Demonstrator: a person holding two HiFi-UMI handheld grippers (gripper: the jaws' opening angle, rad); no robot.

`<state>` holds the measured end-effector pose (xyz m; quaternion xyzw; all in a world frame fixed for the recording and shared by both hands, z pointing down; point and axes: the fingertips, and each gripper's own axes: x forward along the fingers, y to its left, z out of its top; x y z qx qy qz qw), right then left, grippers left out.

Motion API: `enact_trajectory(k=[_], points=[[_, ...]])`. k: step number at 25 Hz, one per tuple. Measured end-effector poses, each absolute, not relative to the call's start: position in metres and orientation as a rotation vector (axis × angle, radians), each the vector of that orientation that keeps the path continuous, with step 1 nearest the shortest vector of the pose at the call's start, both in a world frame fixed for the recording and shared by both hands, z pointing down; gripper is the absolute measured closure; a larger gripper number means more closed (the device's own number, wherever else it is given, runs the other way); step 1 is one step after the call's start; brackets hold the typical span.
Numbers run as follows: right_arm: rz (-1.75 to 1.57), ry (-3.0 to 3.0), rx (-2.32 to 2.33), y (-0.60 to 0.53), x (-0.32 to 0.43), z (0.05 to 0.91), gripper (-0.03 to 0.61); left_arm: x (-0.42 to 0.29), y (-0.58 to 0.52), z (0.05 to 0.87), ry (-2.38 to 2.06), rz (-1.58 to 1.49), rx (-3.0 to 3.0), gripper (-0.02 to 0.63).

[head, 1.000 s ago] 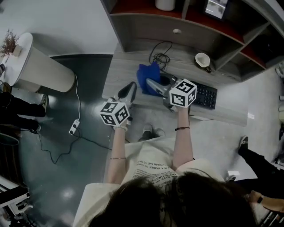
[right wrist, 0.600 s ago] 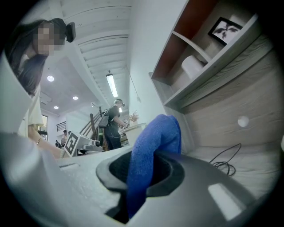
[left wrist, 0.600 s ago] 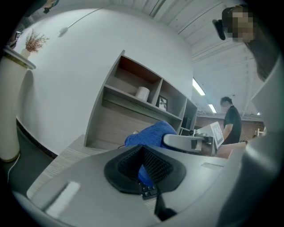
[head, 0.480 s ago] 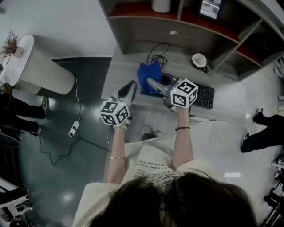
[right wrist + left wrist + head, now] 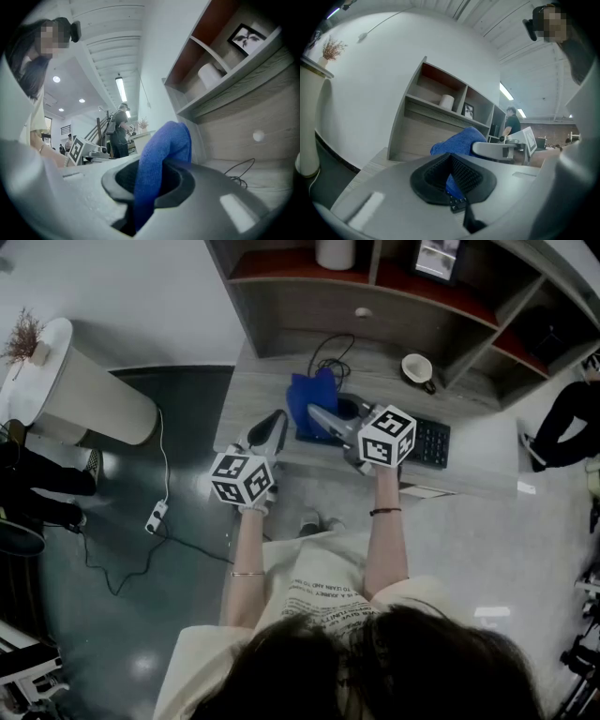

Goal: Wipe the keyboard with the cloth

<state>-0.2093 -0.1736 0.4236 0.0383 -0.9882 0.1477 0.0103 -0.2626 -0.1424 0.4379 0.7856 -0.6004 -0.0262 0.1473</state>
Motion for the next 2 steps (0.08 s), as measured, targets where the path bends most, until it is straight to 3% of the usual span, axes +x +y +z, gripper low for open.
enact_trajectory(k=[2], points=[[0.457, -3.088, 0.126, -0.1729, -0.2082, 0.4217, 0.52, -0.2612, -0.1415, 0.4375, -1.721, -0.076, 2.266, 0.612]])
